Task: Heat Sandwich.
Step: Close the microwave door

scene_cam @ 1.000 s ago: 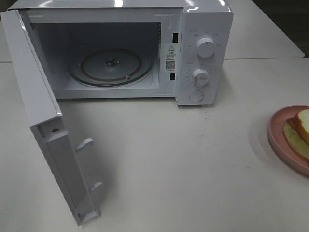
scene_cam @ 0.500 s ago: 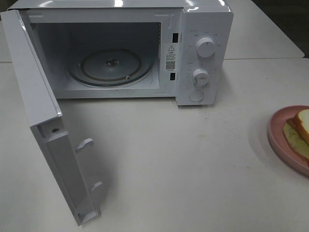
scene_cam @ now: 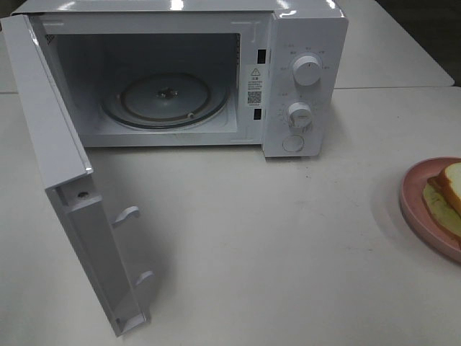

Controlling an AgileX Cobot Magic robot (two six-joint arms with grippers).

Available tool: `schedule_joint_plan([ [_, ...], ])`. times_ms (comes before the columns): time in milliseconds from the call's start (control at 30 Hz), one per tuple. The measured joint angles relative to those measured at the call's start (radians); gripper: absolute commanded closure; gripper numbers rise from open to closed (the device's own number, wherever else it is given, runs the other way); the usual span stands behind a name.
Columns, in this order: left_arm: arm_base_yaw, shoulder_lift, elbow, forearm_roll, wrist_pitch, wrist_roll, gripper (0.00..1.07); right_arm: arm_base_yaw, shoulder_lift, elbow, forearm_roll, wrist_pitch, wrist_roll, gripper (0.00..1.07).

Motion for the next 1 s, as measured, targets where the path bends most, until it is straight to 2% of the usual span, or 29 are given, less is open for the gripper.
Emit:
schedule_joint_plan([
  [67, 0.0, 0.034, 0.0, 0.0, -0.032, 0.0, 0.44, 0.0, 0.0, 0.0, 0.0, 0.0, 0.0, 0.31],
  [100, 0.0, 0.074, 0.0, 0.0, -0.067, 0.0, 0.57, 0.0, 0.0, 0.0, 0.0, 0.0, 0.0, 0.31],
  [133, 0.0, 0.074, 0.0, 0.0, -0.067, 0.0, 0.57, 0.0, 0.0, 0.0, 0.0, 0.0, 0.0, 0.31],
  [233, 0.0, 0.131, 0.004, 0.0, -0.141, 0.0, 0.76, 0.0, 0.0, 0.0, 0.0, 0.0, 0.0, 0.31],
  [267, 0.0, 0.173, 0.013, 0.0, -0.185, 0.0, 0.87, 0.0, 0.0, 0.0, 0.0, 0.0, 0.0, 0.31],
  [300, 0.0, 0.173, 0.013, 0.0, -0.185, 0.0, 0.87, 0.0, 0.0, 0.0, 0.0, 0.0, 0.0, 0.31],
  [333, 0.0, 0.192, 0.018, 0.0, -0.208, 0.0, 0.92, 0.0, 0.0, 0.0, 0.0, 0.0, 0.0, 0.31],
  [400, 0.0, 0.262, 0.035, 0.0, -0.268, 0.0, 1.06, 0.0, 0.0, 0.0, 0.0, 0.0, 0.0, 0.31],
  [600, 0.0, 0.359, 0.088, 0.0, -0.413, 0.031, 1.06, 0.0, 0.0, 0.0, 0.0, 0.0, 0.0, 0.31],
  [667, 0.0, 0.409, 0.137, -0.011, -0.543, 0.055, 1.06, 0.0, 0.0, 0.0, 0.0, 0.0, 0.0, 0.31],
  [767, 0.0, 0.437, 0.172, -0.024, -0.637, 0.071, 1.06, 0.0, 0.0, 0.0, 0.0, 0.0, 0.0, 0.31],
  [800, 0.0, 0.465, 0.211, -0.028, -0.747, 0.076, 1.06, 0.0, 0.0, 0.0, 0.0, 0.0, 0.0, 0.31],
  [900, 0.0, 0.496, 0.242, -0.03, -0.839, 0.078, 1.06, 0.0, 0.0, 0.0, 0.0, 0.0, 0.0, 0.31],
  [1000, 0.0, 0.573, 0.298, -0.033, -1.01, 0.079, 1.06, 0.0, 0.0, 0.0, 0.0, 0.0, 0.0, 0.31],
])
